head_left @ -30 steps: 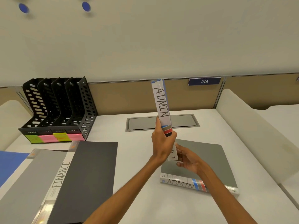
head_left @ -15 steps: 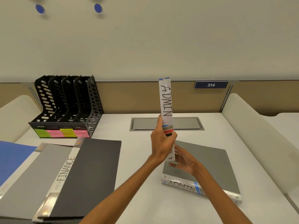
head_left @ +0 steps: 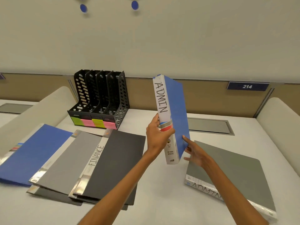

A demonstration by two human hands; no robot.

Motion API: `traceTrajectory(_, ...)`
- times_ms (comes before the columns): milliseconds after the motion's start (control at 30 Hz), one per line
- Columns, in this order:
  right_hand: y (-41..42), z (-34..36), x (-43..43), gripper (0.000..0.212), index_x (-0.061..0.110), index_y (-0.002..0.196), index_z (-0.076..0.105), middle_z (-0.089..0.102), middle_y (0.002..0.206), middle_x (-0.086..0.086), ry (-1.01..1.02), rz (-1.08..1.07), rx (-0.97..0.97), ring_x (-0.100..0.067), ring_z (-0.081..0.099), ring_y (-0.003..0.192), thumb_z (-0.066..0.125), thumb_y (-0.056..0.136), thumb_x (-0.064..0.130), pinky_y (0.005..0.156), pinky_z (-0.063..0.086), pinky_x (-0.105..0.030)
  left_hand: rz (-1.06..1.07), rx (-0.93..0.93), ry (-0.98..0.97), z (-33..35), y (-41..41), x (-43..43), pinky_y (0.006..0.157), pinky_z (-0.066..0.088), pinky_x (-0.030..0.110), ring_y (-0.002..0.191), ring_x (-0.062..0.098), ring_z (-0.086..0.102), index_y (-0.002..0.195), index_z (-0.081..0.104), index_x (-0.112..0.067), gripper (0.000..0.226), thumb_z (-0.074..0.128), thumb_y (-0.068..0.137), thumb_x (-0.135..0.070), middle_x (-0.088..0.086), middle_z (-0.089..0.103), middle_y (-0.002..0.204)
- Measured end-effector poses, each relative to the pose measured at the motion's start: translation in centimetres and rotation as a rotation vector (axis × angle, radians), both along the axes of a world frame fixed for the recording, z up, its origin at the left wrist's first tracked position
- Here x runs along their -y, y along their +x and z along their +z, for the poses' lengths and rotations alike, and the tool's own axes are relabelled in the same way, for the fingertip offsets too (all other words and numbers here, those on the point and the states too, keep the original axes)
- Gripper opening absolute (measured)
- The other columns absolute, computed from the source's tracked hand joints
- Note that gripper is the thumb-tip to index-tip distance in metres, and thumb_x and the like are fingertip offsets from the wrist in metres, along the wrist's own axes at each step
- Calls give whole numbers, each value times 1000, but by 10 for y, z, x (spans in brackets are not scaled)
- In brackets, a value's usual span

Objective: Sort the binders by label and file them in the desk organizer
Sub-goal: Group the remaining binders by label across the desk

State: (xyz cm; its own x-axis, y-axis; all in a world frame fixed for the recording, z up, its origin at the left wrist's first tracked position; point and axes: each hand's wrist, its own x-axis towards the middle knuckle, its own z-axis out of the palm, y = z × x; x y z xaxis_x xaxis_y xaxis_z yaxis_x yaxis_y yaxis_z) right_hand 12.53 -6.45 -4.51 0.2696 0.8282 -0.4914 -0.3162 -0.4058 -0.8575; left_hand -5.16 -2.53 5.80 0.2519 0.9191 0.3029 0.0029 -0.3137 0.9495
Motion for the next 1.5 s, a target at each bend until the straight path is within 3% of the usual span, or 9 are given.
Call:
traceTrajectory(100,-18,0,-13,92,27,146,34,38,153,-3,3,20,3,-27,34,142,69,70,66,110,31,-62,-1,49,-41,10,-32,-12,65,58,19,92,7,70,113,52,-47,52,77,72,-26,-17,63,124)
traceTrajectory(200,-33,-1,-23,91,26,148,31,26,158,-3,-15,-3,16,-29,22,146,70,75,63,108,31,-61,-27,98,-112,19,-61,-29,71,62,34,91,17,73,117,59,-29,48,75,73,-24,-6,69,119)
traceTrajectory(467,-62,-9,-30,68,23,116,67,70,120,5,117,-8,79,-18,66,107,79,61,62,83,50,-37,-173,67,-301,12,-135,-71,57,57,26,82,22,75,122,58,-30,52,72,73,-22,-4,76,100)
traceTrajectory(600,-82,-22,-28,55,17,111,69,74,107,2,71,-146,180,-24,69,99,76,71,54,80,52,-36,-222,7,-402,-5,-148,-82,57,58,29,85,21,75,117,57,-36,48,74,74,-23,-3,77,98)
traceTrajectory(800,-104,-43,-7,43,22,103,67,72,105,2,1,-239,319,-15,69,86,82,71,45,62,49,-25,-209,-159,-555,-50,-167,-95,55,58,28,84,18,75,118,61,-16,36,73,84,-17,3,74,107)
traceTrajectory(967,-123,-75,19,64,12,116,58,66,115,-5,-205,-289,432,-26,66,97,87,67,41,83,57,-44,-207,-348,-594,-102,-179,-93,54,56,24,79,12,74,110,57,-18,37,76,80,-8,4,72,113)
traceTrajectory(1100,-137,-87,29,79,7,133,47,43,133,-11,-299,-196,744,-31,43,126,85,69,31,102,44,-45,-154,-629,-385,-133,-183,-82,87,57,44,106,25,67,130,54,-12,60,78,75,-3,5,64,128)
traceTrajectory(1167,-143,-89,30,78,9,140,42,34,138,-12,-314,-174,868,-31,31,132,79,75,29,109,36,-43,-166,-691,-337,-142,-183,-77,90,56,47,108,26,67,132,53,-14,63,78,75,-6,5,65,128)
traceTrajectory(1500,-149,-93,34,62,22,143,43,33,147,-6,-379,11,1078,-27,28,138,64,87,40,111,24,-44,-88,-799,-246,-147,-184,-61,84,54,36,105,22,67,134,51,-16,59,75,81,-14,3,65,127)
